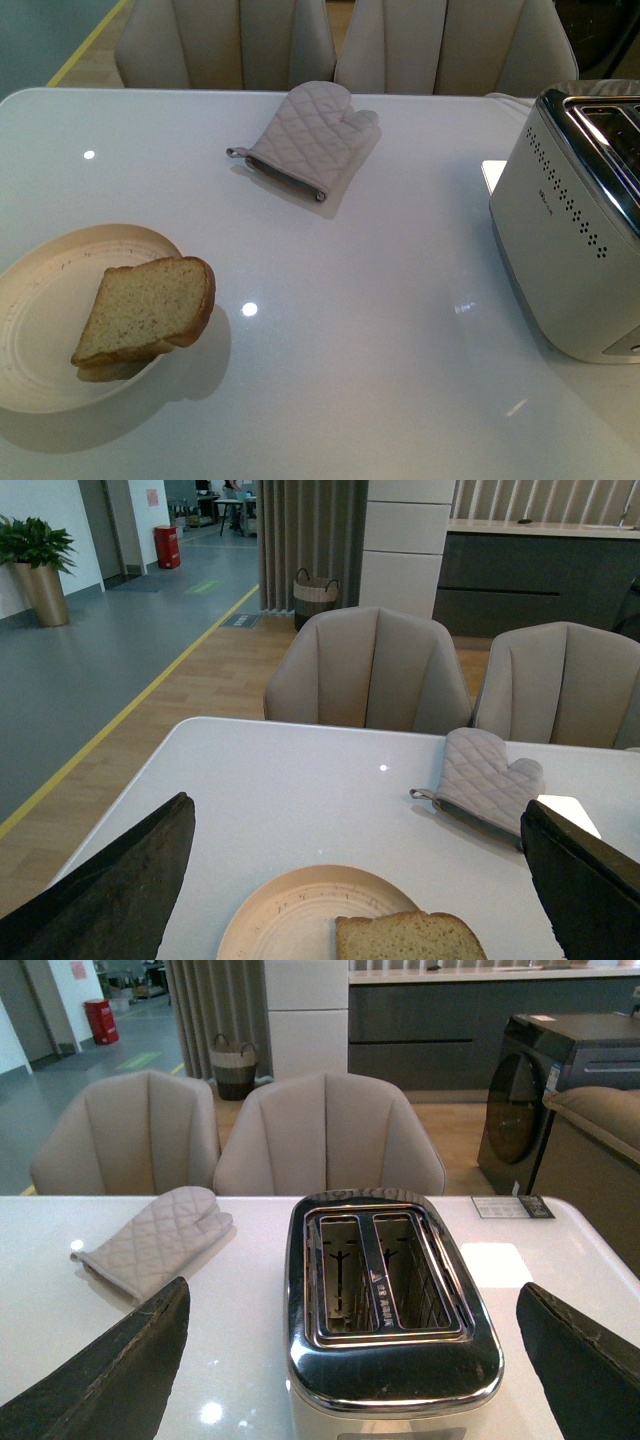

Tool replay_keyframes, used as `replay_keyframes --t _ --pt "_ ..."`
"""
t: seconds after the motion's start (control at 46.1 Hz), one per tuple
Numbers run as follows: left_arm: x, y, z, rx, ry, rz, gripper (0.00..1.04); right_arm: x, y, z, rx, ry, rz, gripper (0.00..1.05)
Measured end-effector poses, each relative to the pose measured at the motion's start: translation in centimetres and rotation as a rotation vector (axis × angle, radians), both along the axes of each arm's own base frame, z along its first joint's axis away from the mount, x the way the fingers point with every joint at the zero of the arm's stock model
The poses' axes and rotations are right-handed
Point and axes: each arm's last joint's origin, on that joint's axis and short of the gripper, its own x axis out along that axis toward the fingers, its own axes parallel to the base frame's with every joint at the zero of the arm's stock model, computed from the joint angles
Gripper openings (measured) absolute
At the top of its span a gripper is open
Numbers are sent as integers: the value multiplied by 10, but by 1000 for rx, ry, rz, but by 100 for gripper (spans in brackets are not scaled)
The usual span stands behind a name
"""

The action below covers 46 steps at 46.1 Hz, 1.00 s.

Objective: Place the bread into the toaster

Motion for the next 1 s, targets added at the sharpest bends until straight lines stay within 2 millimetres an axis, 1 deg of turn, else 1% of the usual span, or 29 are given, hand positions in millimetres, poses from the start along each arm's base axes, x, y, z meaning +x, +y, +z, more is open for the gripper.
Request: replay_keyframes --t 0.564,0.586,0.63,0.651,0.673,0.738,0.781,0.847,0.868,0.933,0.955,0.999 --pt "0 0 0 0 0 0 98 0 0 0 0 0 0 96" --pt "0 0 -1 -23 29 23 98 0 0 0 0 0 0 96" --pt "1 -1 -2 -86 199 111 98 0 0 0 0 0 1 96" --pt "2 -1 0 -131 312 190 98 0 0 0 0 0 -2 96" --pt "4 -2 0 -157 392 225 98 0 0 0 0 -1 0 96" --pt "15 -2 0 -260 461 262 98 0 0 0 0 -1 0 96" --pt "28 0 4 -324 456 249 98 0 0 0 0 -1 1 96" --pt "43 3 9 -368 441 248 98 0 0 0 0 -1 1 96" --pt "54 6 11 -387 433 243 98 0 0 0 0 -1 1 96" --pt "75 12 12 -418 427 251 98 0 0 0 0 -1 1 96" --pt "79 13 12 -421 426 254 98 0 0 0 0 -1 1 96" --pt "94 18 8 -435 435 259 98 0 0 0 0 -1 1 96"
